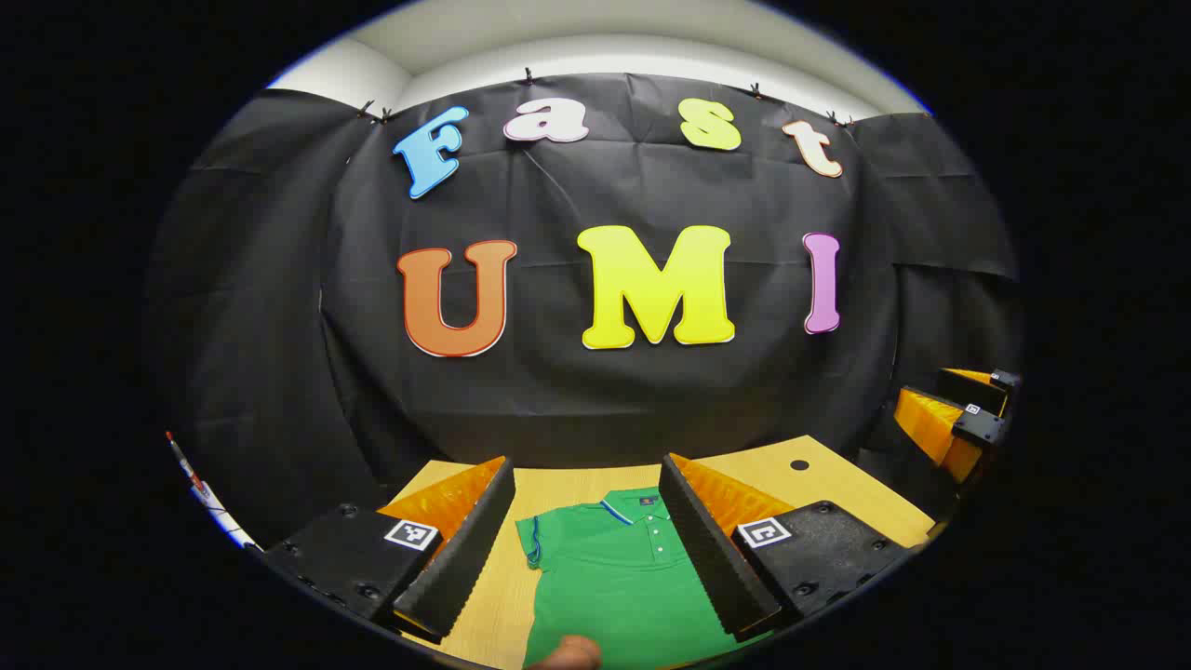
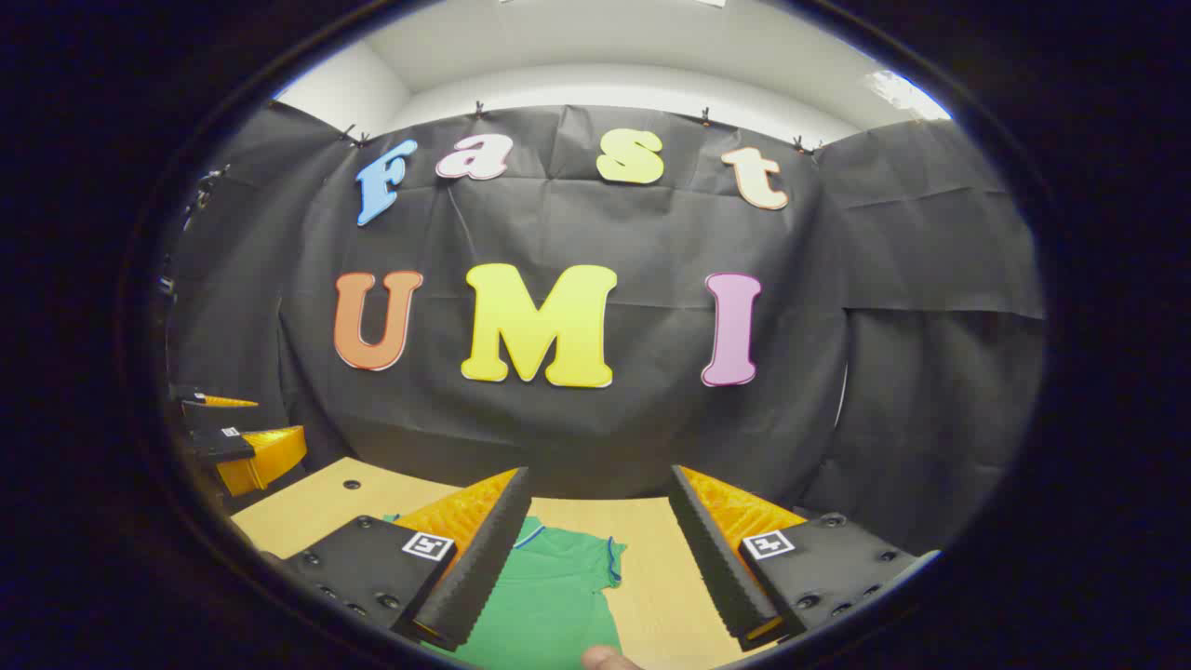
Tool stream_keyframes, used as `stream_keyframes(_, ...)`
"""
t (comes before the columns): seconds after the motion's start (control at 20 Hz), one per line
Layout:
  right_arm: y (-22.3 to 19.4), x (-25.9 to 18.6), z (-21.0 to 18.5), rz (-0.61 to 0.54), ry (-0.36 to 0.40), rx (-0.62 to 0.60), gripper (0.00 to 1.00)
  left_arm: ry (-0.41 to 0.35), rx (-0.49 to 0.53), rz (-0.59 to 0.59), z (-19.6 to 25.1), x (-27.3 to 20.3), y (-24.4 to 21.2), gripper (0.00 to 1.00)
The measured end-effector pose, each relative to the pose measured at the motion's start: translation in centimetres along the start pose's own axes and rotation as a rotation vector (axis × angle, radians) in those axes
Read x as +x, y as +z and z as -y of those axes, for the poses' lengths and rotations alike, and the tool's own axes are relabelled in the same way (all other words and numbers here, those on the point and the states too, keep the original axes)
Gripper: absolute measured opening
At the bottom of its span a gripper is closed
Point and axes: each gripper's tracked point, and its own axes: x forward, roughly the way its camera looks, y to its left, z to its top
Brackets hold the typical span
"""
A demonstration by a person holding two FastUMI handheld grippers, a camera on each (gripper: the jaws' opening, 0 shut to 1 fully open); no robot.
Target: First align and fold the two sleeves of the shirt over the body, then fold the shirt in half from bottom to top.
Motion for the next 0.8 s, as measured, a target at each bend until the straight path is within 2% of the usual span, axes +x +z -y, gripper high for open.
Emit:
stream_keyframes(0.25,0.7,-1.2,0.4,-0.008,0.018,-0.017,0.94,0.019,-0.033,-0.013,0.0,-1.6,-0.5,1.00)
stream_keyframes(0.3,0.9,-1.3,0.3,-0.005,0.019,-0.022,0.94,0.016,-0.035,-0.009,0.2,-1.8,-0.4,0.94)
stream_keyframes(0.35,1.0,-1.4,0.5,-0.001,0.015,-0.031,0.94,0.018,-0.029,-0.004,0.3,-1.9,-0.3,1.00)
stream_keyframes(0.75,1.0,-1.6,1.5,0.002,0.018,-0.027,0.96,-0.002,-0.026,-0.015,1.9,-1.8,-0.3,1.00)
stream_keyframes(0.8,1.0,-1.6,1.6,0.002,0.020,-0.022,0.94,-0.005,-0.026,-0.013,1.9,-1.7,-0.3,0.94)
